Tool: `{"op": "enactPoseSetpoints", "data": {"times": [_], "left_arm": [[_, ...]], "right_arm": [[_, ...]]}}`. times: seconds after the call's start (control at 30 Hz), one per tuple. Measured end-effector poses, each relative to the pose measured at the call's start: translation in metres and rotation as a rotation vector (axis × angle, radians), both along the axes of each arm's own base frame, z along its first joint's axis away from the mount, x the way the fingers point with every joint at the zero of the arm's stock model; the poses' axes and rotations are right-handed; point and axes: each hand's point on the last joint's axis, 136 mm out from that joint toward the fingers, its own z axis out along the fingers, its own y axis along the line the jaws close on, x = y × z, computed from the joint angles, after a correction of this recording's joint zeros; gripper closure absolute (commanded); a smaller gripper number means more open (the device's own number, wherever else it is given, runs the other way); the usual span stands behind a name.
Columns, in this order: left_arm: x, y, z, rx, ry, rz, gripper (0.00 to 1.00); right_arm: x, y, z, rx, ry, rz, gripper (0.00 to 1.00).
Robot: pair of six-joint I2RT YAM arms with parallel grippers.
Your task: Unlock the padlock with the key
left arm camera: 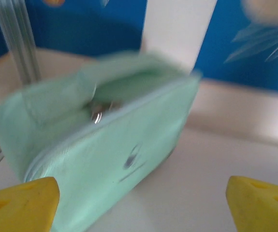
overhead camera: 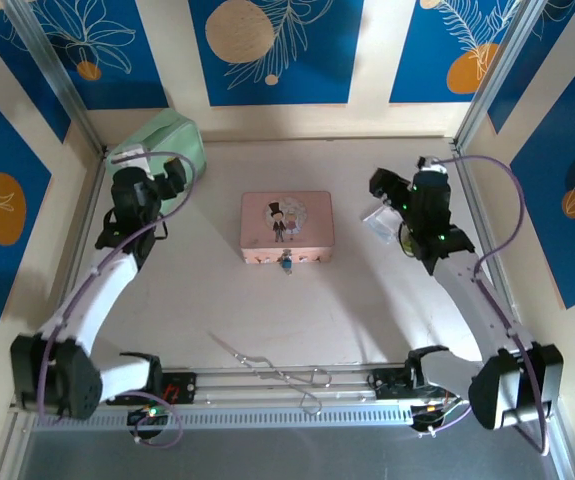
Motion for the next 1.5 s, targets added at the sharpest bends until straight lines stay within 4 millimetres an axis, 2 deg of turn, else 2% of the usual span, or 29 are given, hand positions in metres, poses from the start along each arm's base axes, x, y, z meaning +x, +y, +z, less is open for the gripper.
{"op": "enactPoseSetpoints", "data": {"times": [0.03,0.1,0.13,0.2,0.23,0.33,0.4,0.43,0.53,0.63,0.73,0.9,1.1,1.27,1.5], "left_arm": [[-0.01,-0.021,0.007,-0.038,-0.008,-0.051,0.16],[-0.031,-0.065,0.0,-0.09,0.027,-0.169,0.18],[-0.041,-0.084,-0.013,-0.107,0.061,-0.226,0.19],[-0.062,-0.115,-0.054,-0.13,0.16,-0.324,0.2],[-0.073,-0.125,-0.08,-0.14,0.224,-0.358,0.21],[-0.102,-0.135,-0.145,-0.178,0.397,-0.402,0.24],[-0.113,-0.139,-0.164,-0.205,0.458,-0.416,0.25],[-0.117,-0.141,-0.167,-0.22,0.474,-0.422,0.25],[-0.121,-0.149,-0.166,-0.266,0.485,-0.439,0.27],[-0.122,-0.153,-0.165,-0.311,0.489,-0.436,0.31],[-0.123,-0.152,-0.17,-0.353,0.498,-0.418,0.34],[-0.128,-0.153,-0.188,-0.414,0.535,-0.403,0.4],[-0.129,-0.156,-0.19,-0.43,0.544,-0.41,0.45],[-0.133,-0.158,-0.193,-0.455,0.546,-0.422,0.48],[-0.141,-0.16,-0.204,-0.48,0.57,-0.432,0.52]], "right_arm": [[-0.009,0.004,-0.016,0.01,0.066,-0.001,0.16],[-0.03,0.034,-0.053,-0.009,0.215,0.077,0.24],[-0.045,0.056,-0.067,-0.031,0.274,0.147,0.24],[-0.073,0.096,-0.079,-0.075,0.33,0.288,0.23],[-0.088,0.117,-0.08,-0.097,0.331,0.362,0.16],[-0.126,0.164,-0.08,-0.162,0.254,0.535,0.18],[-0.143,0.178,-0.091,-0.178,0.228,0.602,0.19],[-0.146,0.18,-0.099,-0.178,0.233,0.614,0.19],[-0.144,0.18,-0.123,-0.165,0.285,0.627,0.28],[-0.137,0.19,-0.138,-0.145,0.313,0.646,0.37],[-0.134,0.206,-0.16,-0.126,0.357,0.682,0.38],[-0.131,0.221,-0.195,-0.135,0.43,0.705,0.39],[-0.112,0.236,-0.201,-0.105,0.385,0.7,0.38],[-0.096,0.238,-0.206,-0.083,0.362,0.682,0.36],[-0.088,0.243,-0.204,-0.075,0.321,0.684,0.33]]}}
